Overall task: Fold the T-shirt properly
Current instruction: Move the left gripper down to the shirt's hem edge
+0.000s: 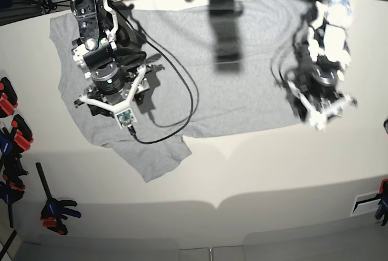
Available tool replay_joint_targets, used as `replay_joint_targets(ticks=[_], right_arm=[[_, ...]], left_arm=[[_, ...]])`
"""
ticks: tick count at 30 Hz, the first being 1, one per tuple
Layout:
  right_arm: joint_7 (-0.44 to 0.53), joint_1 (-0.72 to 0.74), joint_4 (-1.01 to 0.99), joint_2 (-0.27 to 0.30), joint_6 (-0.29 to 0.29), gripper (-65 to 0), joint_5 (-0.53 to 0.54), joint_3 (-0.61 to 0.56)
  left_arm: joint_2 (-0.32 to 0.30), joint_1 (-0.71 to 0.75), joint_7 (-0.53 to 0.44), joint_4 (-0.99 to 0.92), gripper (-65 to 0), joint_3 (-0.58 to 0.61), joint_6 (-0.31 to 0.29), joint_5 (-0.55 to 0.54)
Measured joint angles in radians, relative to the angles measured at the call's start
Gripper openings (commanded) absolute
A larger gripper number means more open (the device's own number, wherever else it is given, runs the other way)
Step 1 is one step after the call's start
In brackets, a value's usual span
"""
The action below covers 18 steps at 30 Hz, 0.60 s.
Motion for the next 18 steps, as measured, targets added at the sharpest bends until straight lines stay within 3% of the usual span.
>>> replay_joint_targets(ticks=[5, 7, 13, 18], right_arm=[[0.002, -0.002, 0.000, 0.000, 0.000, -27.7, -0.003, 0.029], [0.004, -0.002, 0.000, 0.000, 0.000, -27.7, -0.003, 0.050], [0.005, -0.002, 0.000, 0.000, 0.000, -27.7, -0.007, 0.090], [0.005, -0.003, 0.000, -0.001, -0.001, -27.7, -0.006, 0.089]], left_arm=[[-0.110, -0.154, 0.000, -0.228, -39.6, 0.001, -0.048, -0.219], [-0.135, -0.225, -0.015, -0.363, -39.6, 0.001, -0.096, -0.291], [-0.143, -0.428, -0.014, -0.794, -39.6, 0.000, -0.230, -0.539], [-0.144, -0.538, -0.027, -1.059, -39.6, -0.001, -0.346, -0.651]])
